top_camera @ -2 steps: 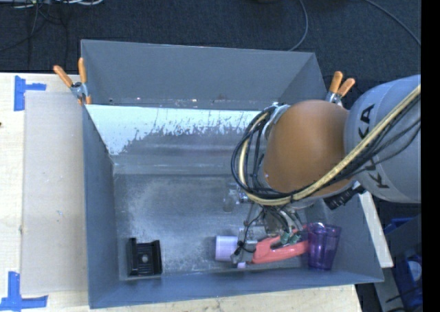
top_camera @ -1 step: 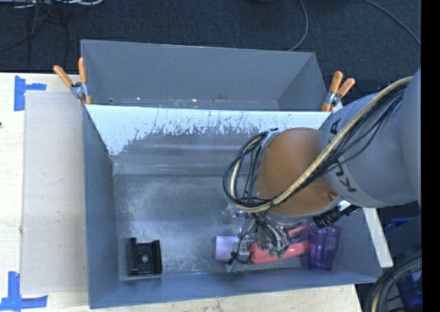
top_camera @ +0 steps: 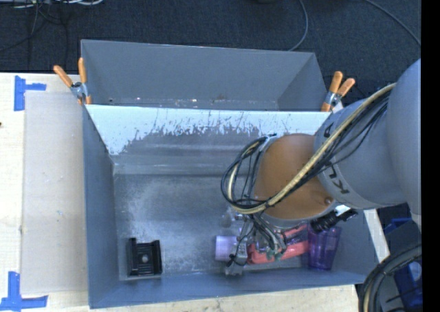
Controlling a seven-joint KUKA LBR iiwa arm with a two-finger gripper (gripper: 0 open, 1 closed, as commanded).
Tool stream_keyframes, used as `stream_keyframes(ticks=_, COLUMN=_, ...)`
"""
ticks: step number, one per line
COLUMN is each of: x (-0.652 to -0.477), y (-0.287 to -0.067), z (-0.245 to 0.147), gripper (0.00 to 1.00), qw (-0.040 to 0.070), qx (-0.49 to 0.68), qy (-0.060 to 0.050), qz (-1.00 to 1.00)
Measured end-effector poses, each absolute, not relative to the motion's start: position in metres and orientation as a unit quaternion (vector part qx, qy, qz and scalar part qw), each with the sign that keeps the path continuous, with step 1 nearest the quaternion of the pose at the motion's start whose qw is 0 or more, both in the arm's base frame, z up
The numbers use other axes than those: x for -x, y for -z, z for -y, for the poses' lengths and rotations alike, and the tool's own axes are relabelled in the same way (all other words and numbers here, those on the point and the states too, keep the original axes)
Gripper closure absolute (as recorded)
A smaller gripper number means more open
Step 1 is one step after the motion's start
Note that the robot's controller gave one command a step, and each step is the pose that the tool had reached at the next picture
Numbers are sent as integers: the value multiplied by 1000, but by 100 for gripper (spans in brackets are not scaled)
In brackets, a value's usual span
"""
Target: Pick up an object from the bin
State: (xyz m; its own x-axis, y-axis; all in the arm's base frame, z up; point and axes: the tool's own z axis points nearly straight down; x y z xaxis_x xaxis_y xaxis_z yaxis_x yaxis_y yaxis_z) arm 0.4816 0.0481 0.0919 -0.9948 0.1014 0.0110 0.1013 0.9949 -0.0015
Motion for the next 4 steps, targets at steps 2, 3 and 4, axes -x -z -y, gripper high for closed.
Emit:
stream_keyframes(ticks=2, x=-475, y=-77, z=-43, gripper=0, qw=4, qx=71, qy=0, qz=998)
stream_keyframes(ticks=3, x=-480, y=-69, z=-61, gripper=100, qw=4, qx=-53, qy=0, qz=999)
stream_keyframes(ticks=4, x=-480, y=-69, z=-61, gripper=100, qw=4, qx=-53, qy=0, qz=999)
